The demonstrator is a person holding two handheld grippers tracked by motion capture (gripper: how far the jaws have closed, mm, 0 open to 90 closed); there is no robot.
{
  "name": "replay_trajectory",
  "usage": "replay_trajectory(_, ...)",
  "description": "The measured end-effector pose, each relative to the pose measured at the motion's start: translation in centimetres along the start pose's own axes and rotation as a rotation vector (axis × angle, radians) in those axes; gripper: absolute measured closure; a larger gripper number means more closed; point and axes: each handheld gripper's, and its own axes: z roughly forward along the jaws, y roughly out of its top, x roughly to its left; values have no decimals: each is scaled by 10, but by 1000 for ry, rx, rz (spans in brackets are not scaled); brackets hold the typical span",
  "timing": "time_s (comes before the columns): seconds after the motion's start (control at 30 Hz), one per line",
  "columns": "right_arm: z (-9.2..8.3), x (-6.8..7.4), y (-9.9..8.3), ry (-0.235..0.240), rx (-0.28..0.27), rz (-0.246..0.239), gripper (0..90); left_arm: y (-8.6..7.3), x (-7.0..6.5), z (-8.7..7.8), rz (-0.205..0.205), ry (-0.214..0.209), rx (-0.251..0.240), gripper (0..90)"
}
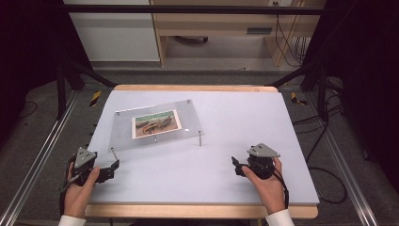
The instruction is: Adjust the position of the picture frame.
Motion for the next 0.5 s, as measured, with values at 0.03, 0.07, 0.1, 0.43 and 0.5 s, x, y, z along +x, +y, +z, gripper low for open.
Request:
replay_trajectory(0.03,-1,-2,-2,-12,0,1,182,0,0,0,-2,2,-4,57)
replay_trajectory(0.07,-1,-3,-3,-19,1,9,181,0,1,-1,1,8,-8,57)
replay_trajectory(0.1,-3,-5,-5,-29,-1,8,182,0,1,-1,1,8,-8,53)
replay_trajectory(0.43,-22,-26,-22,-146,-82,13,232,3,-1,-8,-3,30,-67,44)
replay_trajectory(0.5,-23,-27,-23,-151,-81,21,217,3,-2,-7,-17,9,-67,44)
